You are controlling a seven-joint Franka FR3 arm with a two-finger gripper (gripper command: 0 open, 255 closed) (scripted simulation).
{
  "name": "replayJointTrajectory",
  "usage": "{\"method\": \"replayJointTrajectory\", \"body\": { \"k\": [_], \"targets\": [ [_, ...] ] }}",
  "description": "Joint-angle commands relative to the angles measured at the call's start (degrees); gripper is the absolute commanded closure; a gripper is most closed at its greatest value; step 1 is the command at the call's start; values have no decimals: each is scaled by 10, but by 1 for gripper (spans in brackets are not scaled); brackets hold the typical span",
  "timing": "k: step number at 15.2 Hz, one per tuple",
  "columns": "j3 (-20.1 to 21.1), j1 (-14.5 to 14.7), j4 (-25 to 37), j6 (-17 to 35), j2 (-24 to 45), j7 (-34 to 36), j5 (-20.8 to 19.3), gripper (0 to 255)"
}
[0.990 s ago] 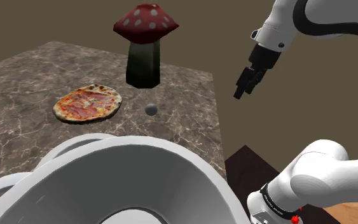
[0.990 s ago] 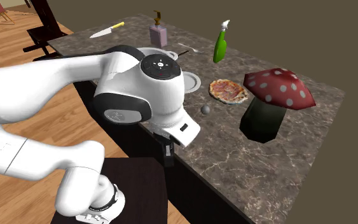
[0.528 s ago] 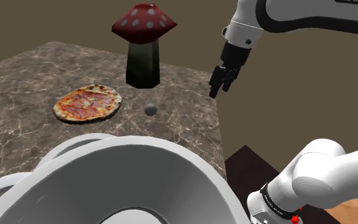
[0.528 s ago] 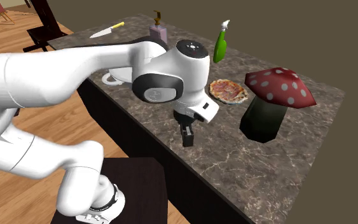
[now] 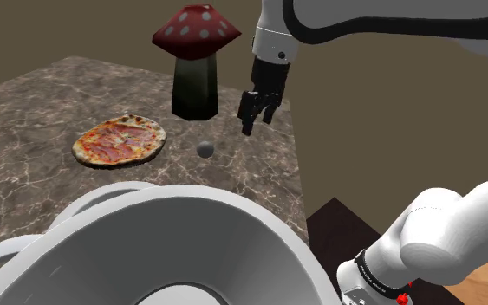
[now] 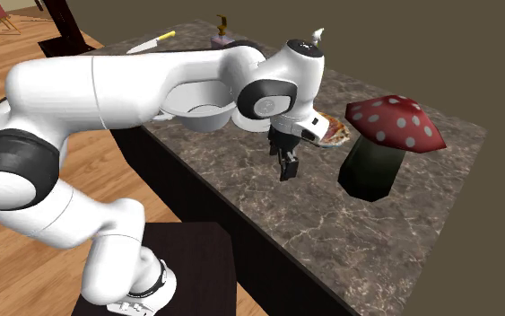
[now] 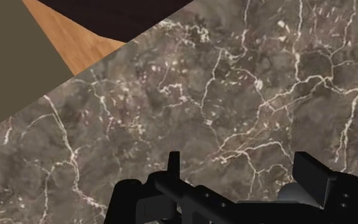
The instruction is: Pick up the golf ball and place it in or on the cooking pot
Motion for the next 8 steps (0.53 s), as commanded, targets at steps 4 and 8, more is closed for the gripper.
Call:
{"method": "replayJointTrajectory", "body": {
  "k": [4, 8],
  "targets": [
    [43, 19, 94, 2, 108, 39, -26, 0],
    [71, 40, 184, -10, 200, 71, -60, 0]
  ]
}}
